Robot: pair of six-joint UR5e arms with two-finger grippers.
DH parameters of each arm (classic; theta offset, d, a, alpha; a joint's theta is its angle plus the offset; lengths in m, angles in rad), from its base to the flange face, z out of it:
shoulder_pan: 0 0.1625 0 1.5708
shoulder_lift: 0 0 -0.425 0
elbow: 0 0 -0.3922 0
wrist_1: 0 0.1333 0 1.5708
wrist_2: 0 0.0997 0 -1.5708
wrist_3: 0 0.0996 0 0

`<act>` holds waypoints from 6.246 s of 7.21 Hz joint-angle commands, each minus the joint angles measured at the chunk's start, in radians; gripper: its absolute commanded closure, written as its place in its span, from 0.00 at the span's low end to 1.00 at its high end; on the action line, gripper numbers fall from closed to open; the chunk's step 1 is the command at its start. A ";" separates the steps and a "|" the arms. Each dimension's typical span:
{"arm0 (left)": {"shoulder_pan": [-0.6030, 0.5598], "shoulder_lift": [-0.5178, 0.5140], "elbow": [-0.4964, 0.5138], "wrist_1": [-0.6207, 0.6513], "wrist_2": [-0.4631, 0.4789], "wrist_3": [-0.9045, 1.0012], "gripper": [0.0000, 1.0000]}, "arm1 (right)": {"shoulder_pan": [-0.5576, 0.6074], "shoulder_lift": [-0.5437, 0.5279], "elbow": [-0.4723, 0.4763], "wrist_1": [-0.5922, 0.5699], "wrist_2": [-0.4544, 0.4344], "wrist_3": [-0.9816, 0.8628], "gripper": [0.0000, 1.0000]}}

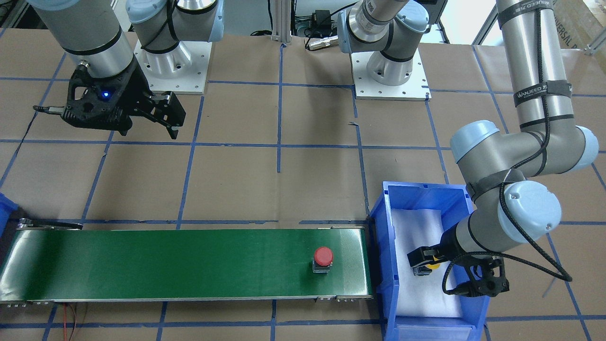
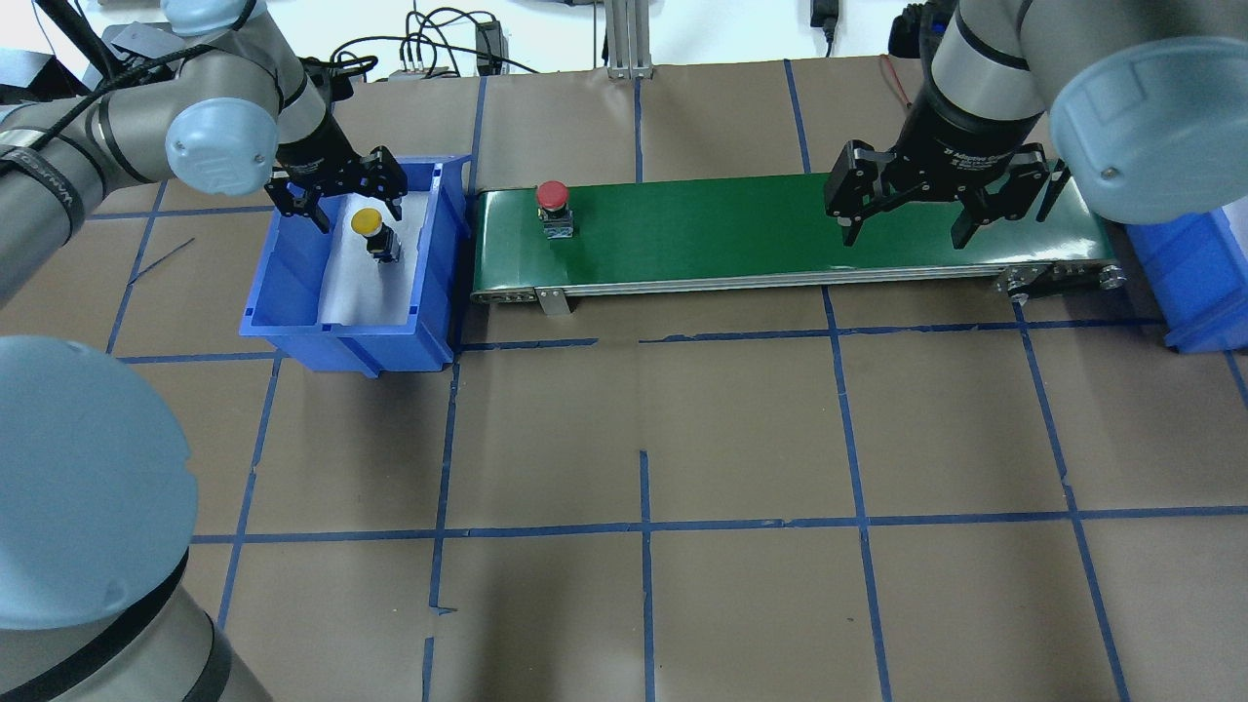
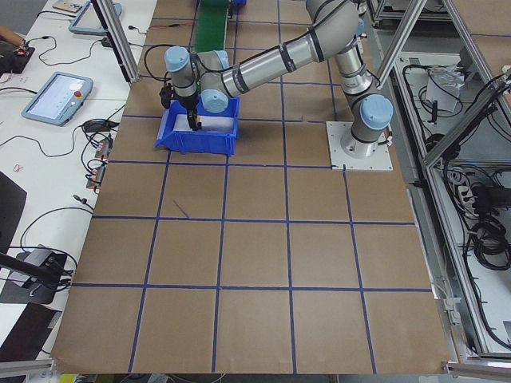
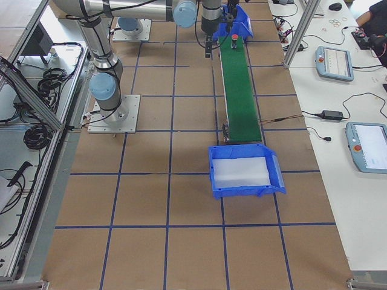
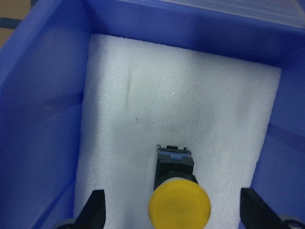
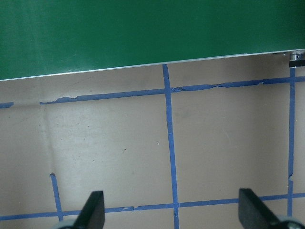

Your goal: Transport two buttons from left to right

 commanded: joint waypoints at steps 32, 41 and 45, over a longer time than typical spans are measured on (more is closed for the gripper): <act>-0.138 0.462 0.049 -0.502 0.011 -0.123 0.00 | -0.024 -0.002 -0.003 0.009 0.003 -0.005 0.00; -0.130 0.486 -0.031 -0.458 0.091 -0.029 0.00 | -0.025 -0.002 0.001 0.012 -0.001 -0.005 0.00; -0.135 0.503 -0.063 -0.475 0.090 -0.031 0.00 | -0.020 -0.002 0.001 0.005 -0.003 -0.005 0.00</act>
